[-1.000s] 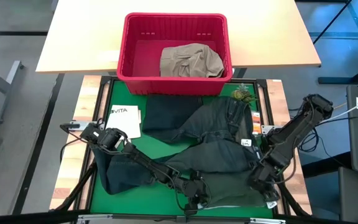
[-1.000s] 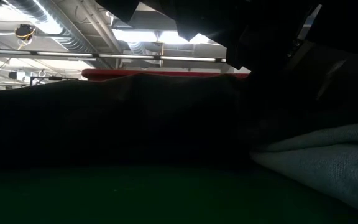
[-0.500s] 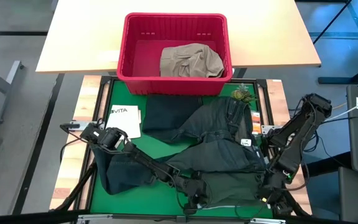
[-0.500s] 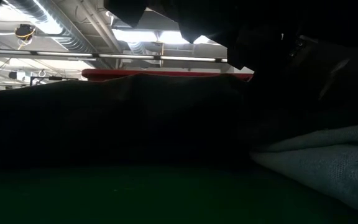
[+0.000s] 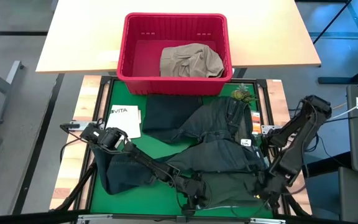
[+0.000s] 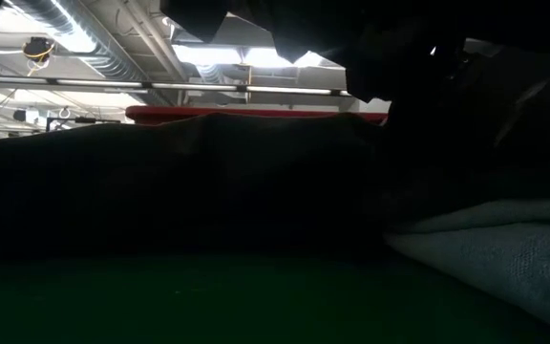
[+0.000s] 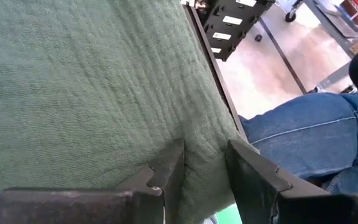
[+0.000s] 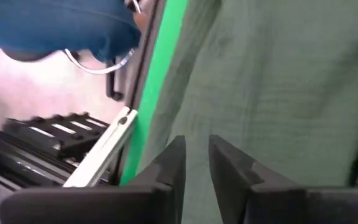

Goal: Fold Laundry from Bin
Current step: Adjust the green shirt, then fold the dark blue jeans

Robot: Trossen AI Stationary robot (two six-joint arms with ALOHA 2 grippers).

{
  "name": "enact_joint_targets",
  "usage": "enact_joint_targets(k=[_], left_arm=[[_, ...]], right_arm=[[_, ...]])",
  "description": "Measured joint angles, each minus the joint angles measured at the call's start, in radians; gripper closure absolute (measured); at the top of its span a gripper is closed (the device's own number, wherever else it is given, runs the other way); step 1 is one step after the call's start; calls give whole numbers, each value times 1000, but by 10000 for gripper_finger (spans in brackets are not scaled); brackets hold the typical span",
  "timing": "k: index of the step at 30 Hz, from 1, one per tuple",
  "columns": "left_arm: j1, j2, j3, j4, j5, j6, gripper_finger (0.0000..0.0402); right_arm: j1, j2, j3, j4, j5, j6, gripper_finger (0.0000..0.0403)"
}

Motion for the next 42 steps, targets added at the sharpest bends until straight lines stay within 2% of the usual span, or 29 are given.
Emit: enact_joint_targets(k=[5, 11, 16, 21, 26, 34, 38, 42], left_arm=[[0, 0, 0, 0, 2, 0, 285], [-1, 0, 0, 0, 2, 0, 285], [-1, 0, 0, 0, 3, 0, 285], [-2, -10, 0, -5, 7, 0, 285], [-6, -57, 0, -13, 15, 7, 285], [7, -135, 0, -69, 9, 20, 285], [25, -185, 0, -151, 0, 69, 285], [50, -226, 0, -200, -21, 126, 285]], right_arm=[[29, 90, 0, -3, -60, 8, 353], [77, 169, 0, 59, -215, 10, 368], [92, 168, 0, 115, -315, 11, 378], [89, 125, 12, 114, -329, 26, 390], [89, 80, 92, 8, -256, 19, 400], [89, 54, 230, -318, 74, -23, 390], [89, 54, 238, -373, 167, -23, 389], [80, 54, 238, -408, 175, -16, 385]])
